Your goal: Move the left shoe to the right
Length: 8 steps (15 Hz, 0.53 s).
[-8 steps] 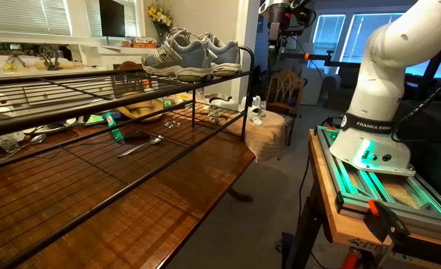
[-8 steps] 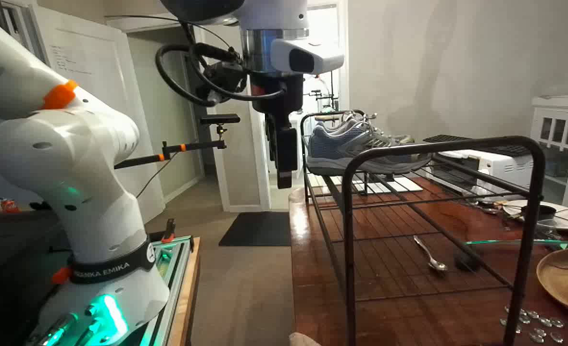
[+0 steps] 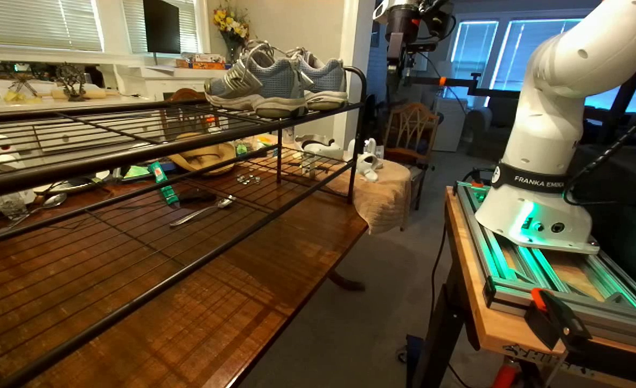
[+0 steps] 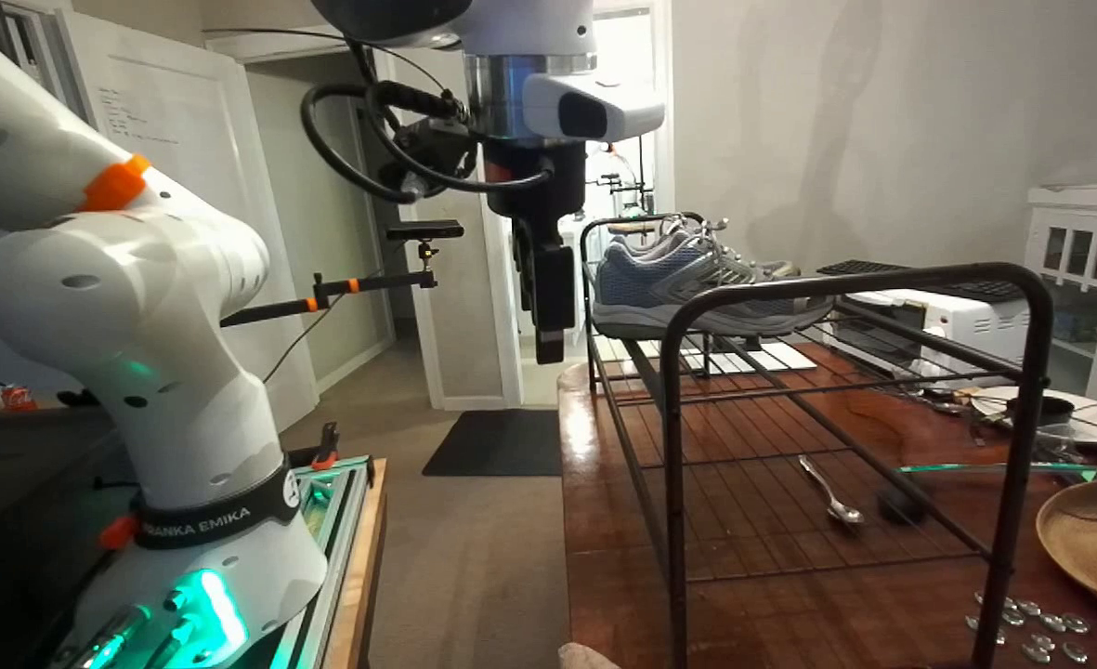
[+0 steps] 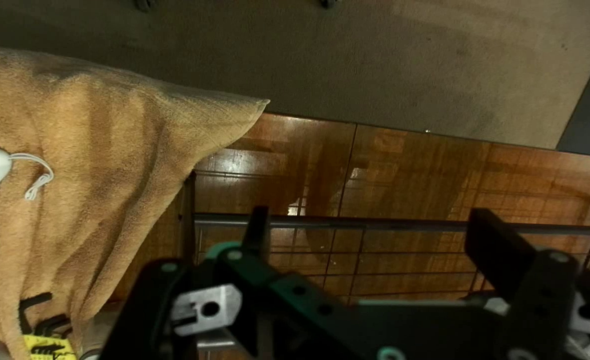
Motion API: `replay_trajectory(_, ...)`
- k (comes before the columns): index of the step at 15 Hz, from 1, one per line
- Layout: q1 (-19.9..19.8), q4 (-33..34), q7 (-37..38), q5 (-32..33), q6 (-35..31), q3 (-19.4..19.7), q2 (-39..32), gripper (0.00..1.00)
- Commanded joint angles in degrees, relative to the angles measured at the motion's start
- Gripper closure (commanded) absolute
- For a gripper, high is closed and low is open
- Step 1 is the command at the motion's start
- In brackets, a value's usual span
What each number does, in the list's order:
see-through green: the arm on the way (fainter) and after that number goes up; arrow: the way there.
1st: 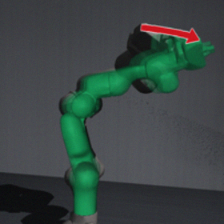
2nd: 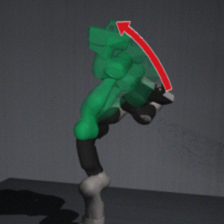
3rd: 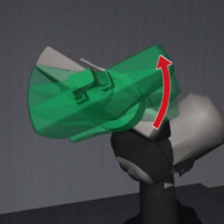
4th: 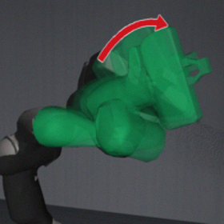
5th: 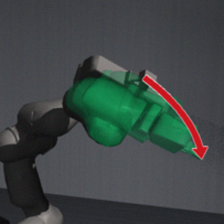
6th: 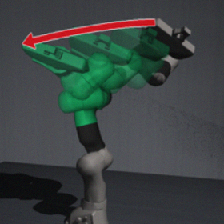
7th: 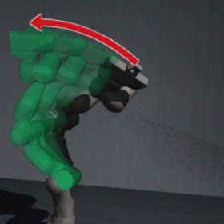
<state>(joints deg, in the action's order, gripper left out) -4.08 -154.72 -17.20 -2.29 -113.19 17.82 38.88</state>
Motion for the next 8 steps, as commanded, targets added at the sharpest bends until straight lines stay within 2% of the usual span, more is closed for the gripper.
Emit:
replay_trajectory(1,0.02,0.51,-0.37,-1.68,-1.89,-2.18,0.03,0.0)
replay_trajectory(8,6.63,1.8,-1.16,-8.1,-10.58,-6.37,-0.13,0.0)
